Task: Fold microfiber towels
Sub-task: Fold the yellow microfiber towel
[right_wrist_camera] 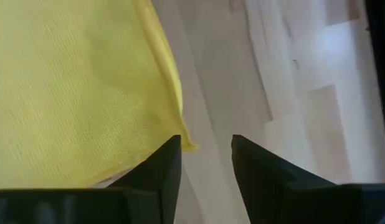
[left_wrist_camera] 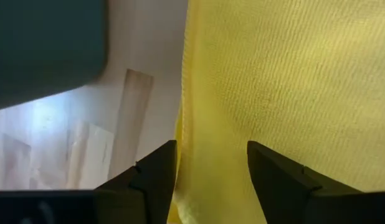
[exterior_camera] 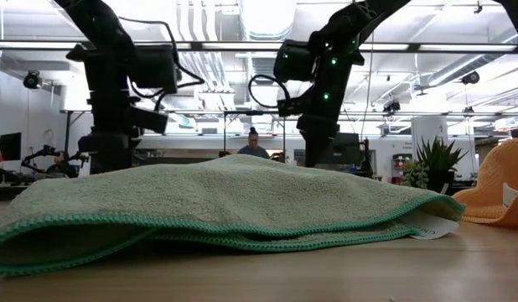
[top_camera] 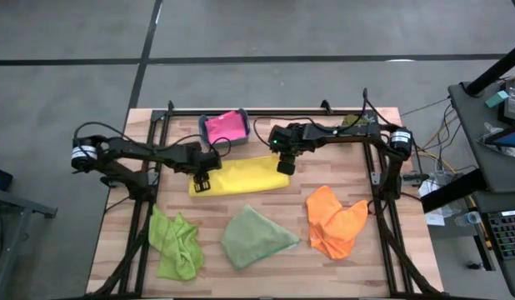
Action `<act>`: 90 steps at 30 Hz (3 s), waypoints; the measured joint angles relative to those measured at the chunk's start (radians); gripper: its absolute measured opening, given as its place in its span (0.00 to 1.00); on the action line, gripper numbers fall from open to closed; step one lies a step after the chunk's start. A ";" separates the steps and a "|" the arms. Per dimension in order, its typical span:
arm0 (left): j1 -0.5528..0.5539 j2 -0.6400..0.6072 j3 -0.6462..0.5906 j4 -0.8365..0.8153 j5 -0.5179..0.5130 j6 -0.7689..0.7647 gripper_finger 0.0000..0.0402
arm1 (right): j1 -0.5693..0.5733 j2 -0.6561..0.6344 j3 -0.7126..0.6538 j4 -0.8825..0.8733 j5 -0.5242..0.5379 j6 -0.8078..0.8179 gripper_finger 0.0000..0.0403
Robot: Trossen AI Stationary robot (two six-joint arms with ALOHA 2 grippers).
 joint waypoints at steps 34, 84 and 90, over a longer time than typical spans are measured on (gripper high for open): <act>-0.003 -0.013 -0.146 0.311 0.138 -0.027 0.45 | 0.032 -0.010 -0.262 0.479 -0.458 -0.012 0.02; -0.003 -0.013 -0.151 0.335 0.133 0.000 0.45 | 0.103 0.055 -0.232 0.512 -0.291 -0.112 0.02; -0.003 -0.013 -0.151 0.334 0.133 -0.001 0.45 | 0.102 0.027 -0.232 0.494 -0.250 -0.102 0.02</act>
